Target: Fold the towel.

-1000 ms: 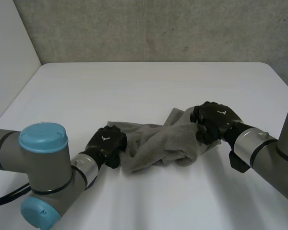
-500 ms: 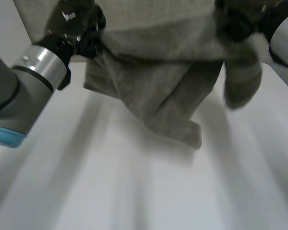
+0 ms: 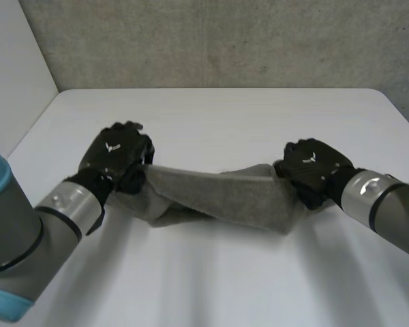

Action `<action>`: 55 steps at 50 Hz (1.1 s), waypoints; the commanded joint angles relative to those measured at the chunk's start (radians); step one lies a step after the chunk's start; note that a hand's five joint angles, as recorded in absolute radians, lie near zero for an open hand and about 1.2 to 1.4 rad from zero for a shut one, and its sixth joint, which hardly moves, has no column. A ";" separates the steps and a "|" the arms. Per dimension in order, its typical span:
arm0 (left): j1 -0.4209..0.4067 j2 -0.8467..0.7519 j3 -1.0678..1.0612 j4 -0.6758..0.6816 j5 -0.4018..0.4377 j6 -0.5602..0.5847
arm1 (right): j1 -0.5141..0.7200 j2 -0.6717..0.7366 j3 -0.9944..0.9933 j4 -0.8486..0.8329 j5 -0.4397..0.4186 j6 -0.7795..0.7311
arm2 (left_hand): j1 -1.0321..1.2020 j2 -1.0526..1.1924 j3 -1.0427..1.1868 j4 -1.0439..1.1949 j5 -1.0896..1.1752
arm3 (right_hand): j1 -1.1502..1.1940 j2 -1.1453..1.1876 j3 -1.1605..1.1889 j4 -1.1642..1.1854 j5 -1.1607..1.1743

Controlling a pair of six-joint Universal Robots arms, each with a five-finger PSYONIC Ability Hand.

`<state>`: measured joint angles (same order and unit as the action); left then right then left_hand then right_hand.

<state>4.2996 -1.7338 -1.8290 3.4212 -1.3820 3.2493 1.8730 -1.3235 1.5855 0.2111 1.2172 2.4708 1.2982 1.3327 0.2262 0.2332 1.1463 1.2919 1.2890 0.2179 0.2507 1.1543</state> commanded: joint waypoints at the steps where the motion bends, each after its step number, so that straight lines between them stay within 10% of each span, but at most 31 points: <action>1: -0.035 -0.009 -0.070 0.000 0.000 0.030 | -0.038 -0.046 0.074 0.019 -0.012 0.007 | 0.098 0.064 -0.052 -0.059 0.075 | -0.144 -0.141 -0.043 -0.076 -0.181; 6: -0.070 -0.035 -0.081 -0.002 -0.002 0.033 | -0.055 -0.045 0.096 0.074 -0.018 0.013 | 0.098 0.064 -0.052 -0.059 0.075 | -0.643 -0.640 -0.043 -0.076 -0.679; 34: -0.020 -0.035 -0.096 -0.004 -0.002 0.033 | -0.252 -0.034 0.301 -0.053 -0.119 0.083 | 0.098 0.064 -0.052 -0.059 0.075 | -0.690 -0.687 -0.043 -0.076 -0.727; 39: -0.012 -0.035 -0.092 -0.004 -0.002 0.033 | -0.252 -0.014 0.312 -0.121 -0.119 0.132 | 0.098 0.064 -0.052 -0.059 0.075 | -0.585 -0.582 -0.043 -0.076 -0.621; 43: 0.009 -0.036 -0.098 -0.005 -0.002 0.032 | -0.245 0.021 0.309 -0.142 -0.122 0.155 | 0.098 0.064 -0.052 -0.059 0.075 | 0.068 0.071 -0.043 -0.076 0.031; 55: 0.019 -0.076 -0.112 0.003 -0.008 0.033 | -0.285 -0.137 0.292 -0.124 -0.127 0.186 | -0.139 -0.173 -0.052 -0.059 -0.161 | 0.104 0.107 -0.043 -0.076 0.067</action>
<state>4.3188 -1.7777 -1.9368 3.4185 -1.3850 3.2811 1.6183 -1.3571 1.8834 0.0797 1.0932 2.6322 1.2851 1.3086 0.2263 0.2332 1.1281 1.3191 1.3222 0.2179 0.2507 1.1681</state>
